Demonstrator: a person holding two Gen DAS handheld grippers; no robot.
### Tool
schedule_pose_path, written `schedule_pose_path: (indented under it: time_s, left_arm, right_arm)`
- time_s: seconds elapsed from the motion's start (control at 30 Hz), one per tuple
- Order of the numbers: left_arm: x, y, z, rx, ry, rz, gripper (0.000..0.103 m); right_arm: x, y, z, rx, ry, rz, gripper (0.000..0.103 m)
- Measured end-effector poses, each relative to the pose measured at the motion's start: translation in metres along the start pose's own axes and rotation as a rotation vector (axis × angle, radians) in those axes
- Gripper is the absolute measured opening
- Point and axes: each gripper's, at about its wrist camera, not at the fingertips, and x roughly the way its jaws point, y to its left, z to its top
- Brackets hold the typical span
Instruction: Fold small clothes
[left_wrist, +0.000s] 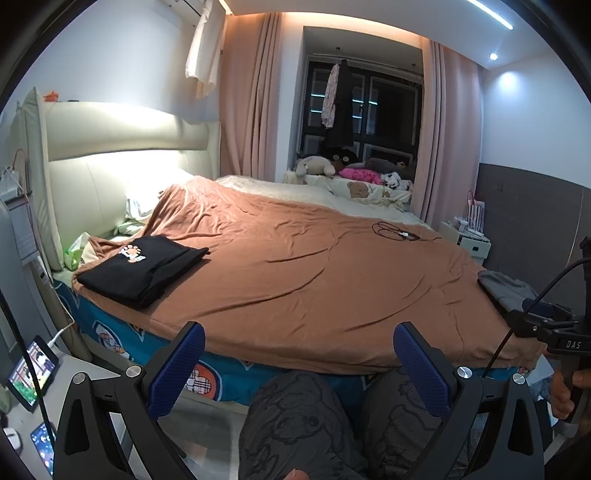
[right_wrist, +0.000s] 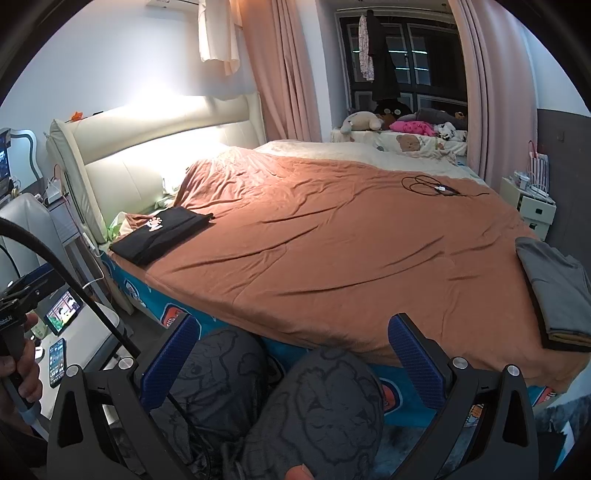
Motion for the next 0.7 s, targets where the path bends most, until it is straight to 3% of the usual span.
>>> schedule_pose_path:
  time_s: [0.7]
  left_arm:
    - [0.0009,0.0010,-0.0012,0.001,-0.004,-0.001,0.102]
  right_arm:
    - [0.0055,-0.0019,0.0040,-0.016,-0.007,-0.011,0.103]
